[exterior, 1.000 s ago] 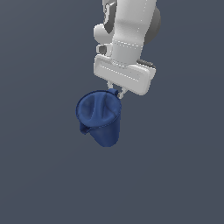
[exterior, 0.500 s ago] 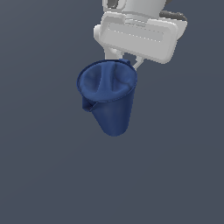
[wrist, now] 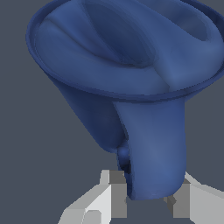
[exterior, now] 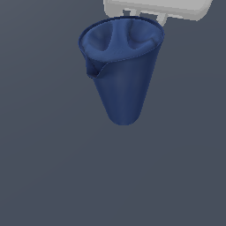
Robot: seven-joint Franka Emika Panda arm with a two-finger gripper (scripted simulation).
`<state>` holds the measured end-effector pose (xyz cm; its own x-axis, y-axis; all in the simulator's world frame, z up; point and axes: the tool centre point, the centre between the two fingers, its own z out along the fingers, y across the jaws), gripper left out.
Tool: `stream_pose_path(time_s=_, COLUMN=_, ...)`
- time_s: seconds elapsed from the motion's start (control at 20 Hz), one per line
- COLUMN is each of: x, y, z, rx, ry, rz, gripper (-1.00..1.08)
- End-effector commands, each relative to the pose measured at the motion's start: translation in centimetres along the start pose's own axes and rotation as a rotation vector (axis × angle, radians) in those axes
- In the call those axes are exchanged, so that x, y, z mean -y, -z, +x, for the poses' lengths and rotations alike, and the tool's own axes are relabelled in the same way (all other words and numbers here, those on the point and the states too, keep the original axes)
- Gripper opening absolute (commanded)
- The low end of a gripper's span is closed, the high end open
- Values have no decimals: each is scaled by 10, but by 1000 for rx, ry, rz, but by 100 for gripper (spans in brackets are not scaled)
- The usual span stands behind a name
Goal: Pick up the object and move it to a goal position.
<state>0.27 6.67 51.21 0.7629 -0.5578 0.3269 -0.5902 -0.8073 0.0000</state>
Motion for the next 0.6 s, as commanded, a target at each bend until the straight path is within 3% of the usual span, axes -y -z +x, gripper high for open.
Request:
stream_pose_path(time_s=0.0, x=4, y=16, z=4, rx=-2, ry=-1, rz=1, gripper=-100)
stream_pose_path(time_s=0.55, x=13, y=46, z=12, rx=-4, ry=-2, rz=0, gripper=-100)
